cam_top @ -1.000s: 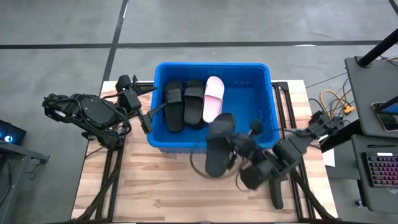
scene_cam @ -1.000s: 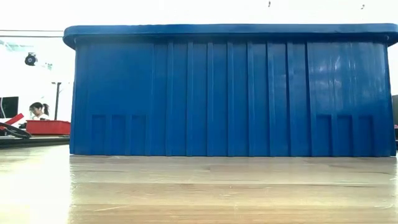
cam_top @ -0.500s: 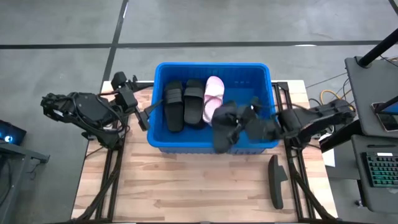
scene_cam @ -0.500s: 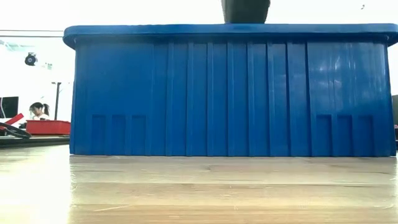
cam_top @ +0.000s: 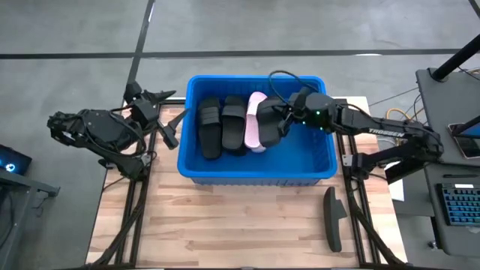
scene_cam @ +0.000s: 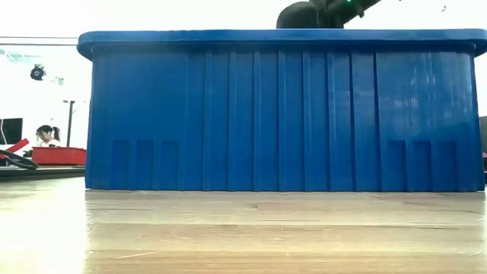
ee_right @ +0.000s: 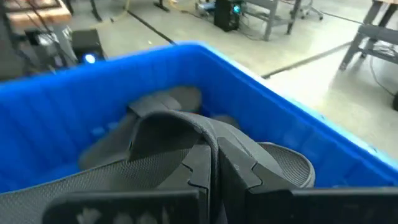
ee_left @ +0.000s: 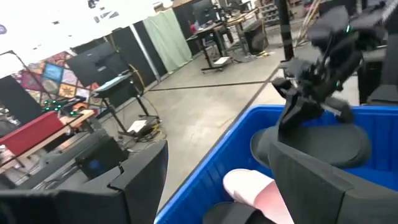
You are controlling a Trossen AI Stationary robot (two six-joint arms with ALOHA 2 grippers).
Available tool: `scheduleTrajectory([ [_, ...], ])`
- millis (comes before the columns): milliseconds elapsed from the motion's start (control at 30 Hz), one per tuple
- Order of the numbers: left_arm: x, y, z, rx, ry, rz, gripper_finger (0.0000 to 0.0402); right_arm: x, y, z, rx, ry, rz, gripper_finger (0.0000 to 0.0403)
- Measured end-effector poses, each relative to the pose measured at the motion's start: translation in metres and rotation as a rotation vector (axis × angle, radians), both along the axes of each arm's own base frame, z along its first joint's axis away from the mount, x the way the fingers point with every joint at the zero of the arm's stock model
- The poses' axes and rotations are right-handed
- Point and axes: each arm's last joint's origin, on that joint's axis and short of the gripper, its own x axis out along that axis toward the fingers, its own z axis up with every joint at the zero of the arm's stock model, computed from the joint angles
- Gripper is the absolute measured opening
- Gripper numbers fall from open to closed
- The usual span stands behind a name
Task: Pick and place slides into bin
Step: Put the black slide into the blue bin
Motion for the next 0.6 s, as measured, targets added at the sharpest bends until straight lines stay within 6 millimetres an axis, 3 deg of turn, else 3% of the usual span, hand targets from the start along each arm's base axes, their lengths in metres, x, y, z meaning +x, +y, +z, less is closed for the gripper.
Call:
scheduleTrajectory([
  [200,-0.001,0.001,0.000,0.010,-0.003,0.052,0.0262,-0.013,-0.021,-0.043,0.020,0.057,-0.014,0.0009],
  [600,-0.005,0.004,0.002,0.026,-0.021,0.160,0.0262,-0.040,-0.046,-0.076,-0.015,0.181,-0.108,0.0009],
])
